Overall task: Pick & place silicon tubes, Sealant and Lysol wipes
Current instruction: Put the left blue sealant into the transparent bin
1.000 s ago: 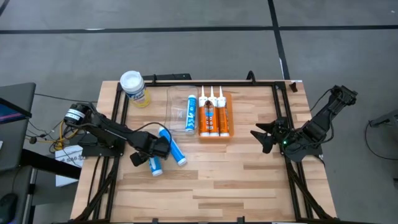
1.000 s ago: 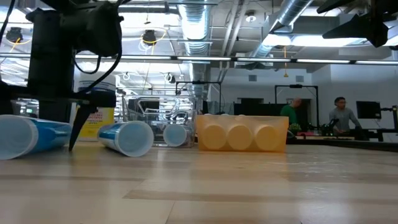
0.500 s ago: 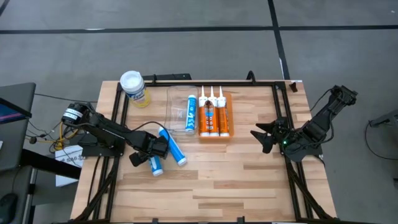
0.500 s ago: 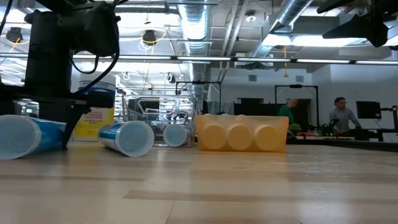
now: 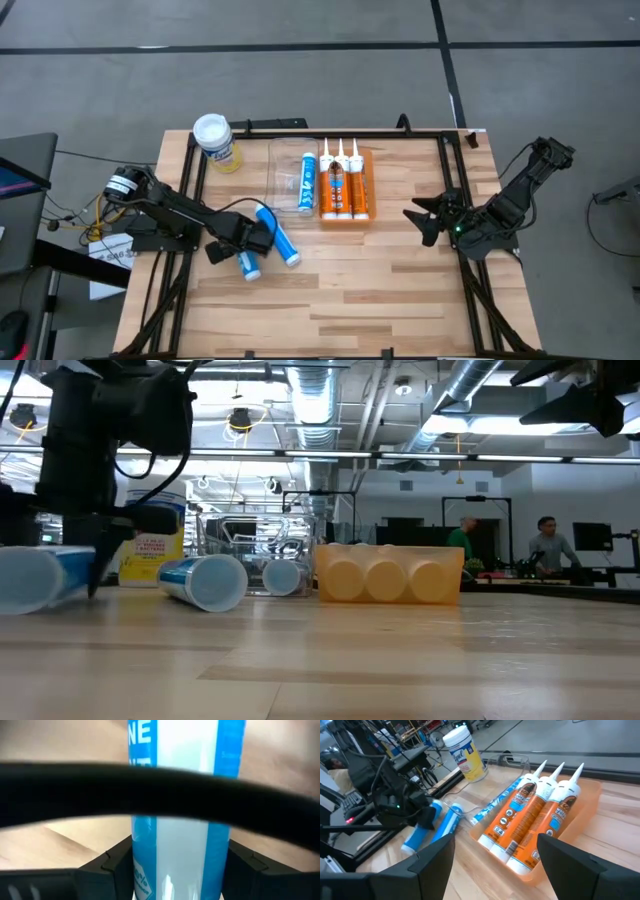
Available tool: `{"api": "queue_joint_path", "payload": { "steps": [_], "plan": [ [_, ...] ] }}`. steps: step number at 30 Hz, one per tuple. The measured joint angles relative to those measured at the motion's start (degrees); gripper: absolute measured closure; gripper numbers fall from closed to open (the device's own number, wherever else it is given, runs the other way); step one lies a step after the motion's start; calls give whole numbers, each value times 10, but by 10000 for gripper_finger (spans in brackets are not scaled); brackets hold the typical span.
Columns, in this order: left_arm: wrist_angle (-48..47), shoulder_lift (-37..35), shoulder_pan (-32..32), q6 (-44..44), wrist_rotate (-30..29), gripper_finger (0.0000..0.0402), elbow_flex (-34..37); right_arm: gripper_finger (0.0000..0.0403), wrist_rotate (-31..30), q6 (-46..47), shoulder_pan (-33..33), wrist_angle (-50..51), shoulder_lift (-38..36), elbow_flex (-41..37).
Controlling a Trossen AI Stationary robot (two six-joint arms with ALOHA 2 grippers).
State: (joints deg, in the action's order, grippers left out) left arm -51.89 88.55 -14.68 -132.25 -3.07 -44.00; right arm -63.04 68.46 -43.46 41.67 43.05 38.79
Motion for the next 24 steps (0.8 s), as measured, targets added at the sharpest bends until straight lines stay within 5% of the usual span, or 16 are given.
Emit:
{"api": "queue_joint_path", "payload": {
  "steps": [17,24],
  "plan": [
    [-186,-3,-25,116,-93,200,-182,127,-1,-20,9,107,-4,0],
    [-184,-4,-15,183,-168,200,-246,127,1,-130,9,106,-4,0]
  ]
}}
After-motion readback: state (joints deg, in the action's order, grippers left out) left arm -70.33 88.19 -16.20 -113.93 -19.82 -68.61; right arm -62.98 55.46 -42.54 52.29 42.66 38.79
